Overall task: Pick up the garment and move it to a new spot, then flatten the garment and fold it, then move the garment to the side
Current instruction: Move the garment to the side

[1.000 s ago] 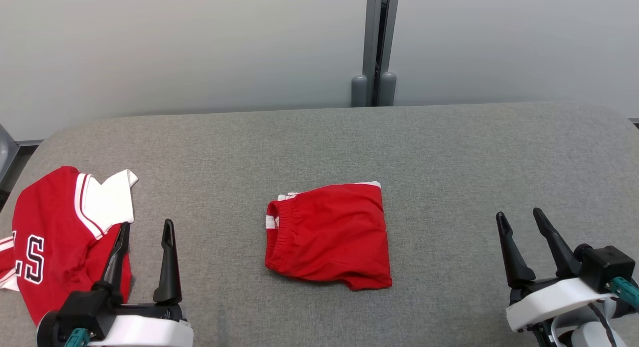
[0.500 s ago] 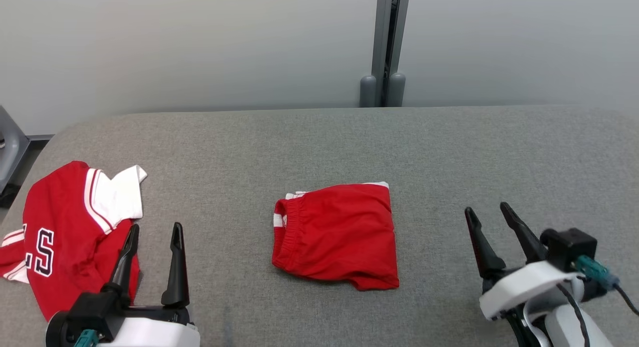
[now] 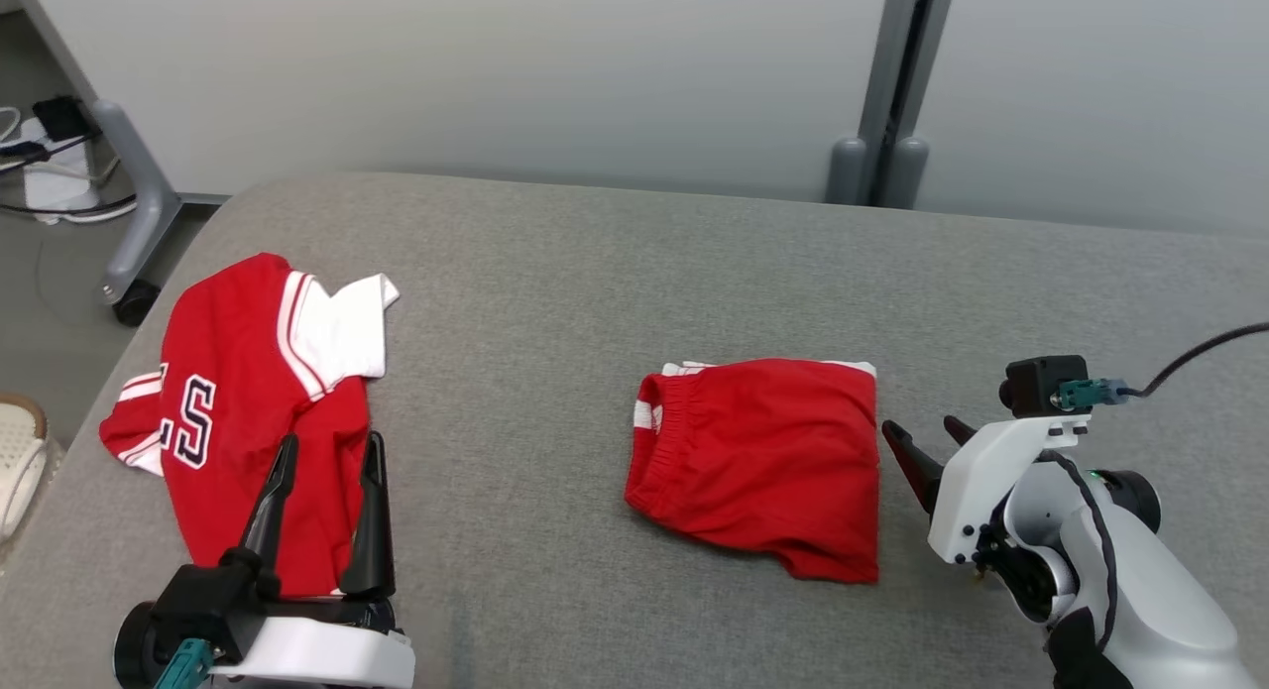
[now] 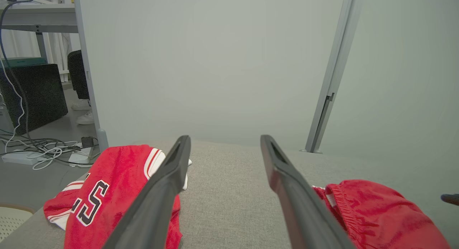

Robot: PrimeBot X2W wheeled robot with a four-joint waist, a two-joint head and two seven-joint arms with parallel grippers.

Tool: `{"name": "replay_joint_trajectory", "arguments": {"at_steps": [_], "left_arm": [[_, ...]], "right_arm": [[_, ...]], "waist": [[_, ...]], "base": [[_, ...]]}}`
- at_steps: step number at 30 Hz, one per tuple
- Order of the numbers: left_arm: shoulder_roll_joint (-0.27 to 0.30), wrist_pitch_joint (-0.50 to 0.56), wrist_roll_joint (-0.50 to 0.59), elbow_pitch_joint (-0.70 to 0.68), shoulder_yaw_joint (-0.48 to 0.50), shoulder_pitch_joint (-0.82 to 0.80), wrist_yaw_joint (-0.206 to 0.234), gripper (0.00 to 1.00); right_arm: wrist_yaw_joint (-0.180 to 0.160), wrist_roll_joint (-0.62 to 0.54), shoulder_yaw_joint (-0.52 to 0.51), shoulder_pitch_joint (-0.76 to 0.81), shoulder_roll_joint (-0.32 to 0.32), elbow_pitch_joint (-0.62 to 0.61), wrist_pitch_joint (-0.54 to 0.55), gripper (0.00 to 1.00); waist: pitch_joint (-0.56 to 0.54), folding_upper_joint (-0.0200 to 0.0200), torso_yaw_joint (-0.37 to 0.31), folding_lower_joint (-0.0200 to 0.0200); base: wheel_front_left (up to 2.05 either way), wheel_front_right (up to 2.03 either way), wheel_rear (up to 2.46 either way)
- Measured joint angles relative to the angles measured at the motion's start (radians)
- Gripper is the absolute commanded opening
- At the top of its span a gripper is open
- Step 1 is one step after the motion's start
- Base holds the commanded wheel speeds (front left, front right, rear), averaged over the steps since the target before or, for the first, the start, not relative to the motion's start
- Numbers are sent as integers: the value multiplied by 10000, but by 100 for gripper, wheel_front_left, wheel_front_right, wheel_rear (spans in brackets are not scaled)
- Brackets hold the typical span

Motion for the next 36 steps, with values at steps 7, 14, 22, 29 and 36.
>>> {"name": "replay_joint_trajectory", "arguments": {"at_steps": [7,14,22,29,36], "left_arm": [[-12,0,-90,42,-56,-33,-12,100],[-15,0,-167,10,-75,-42,-10,100],[-15,0,-198,-8,-31,-99,15,100],[-15,0,-125,-12,13,-172,-17,100],[-13,0,31,-134,-44,-180,-102,100]], "right_arm": [[0,978,-360,-798,324,1795,1538,100],[0,1695,-493,-1025,568,2564,2128,100],[2,1887,-316,-1142,621,2723,1421,0],[2,2054,27,-1334,583,2604,654,0],[0,2351,650,-1322,349,2098,247,0]], "waist": [[184,0,691,-1],[376,0,948,0],[474,0,865,0],[374,0,452,0],[250,0,-480,0]], "base": [[0,0,0],[0,0,0],[0,0,0],[0,0,0],[0,0,0]]}}
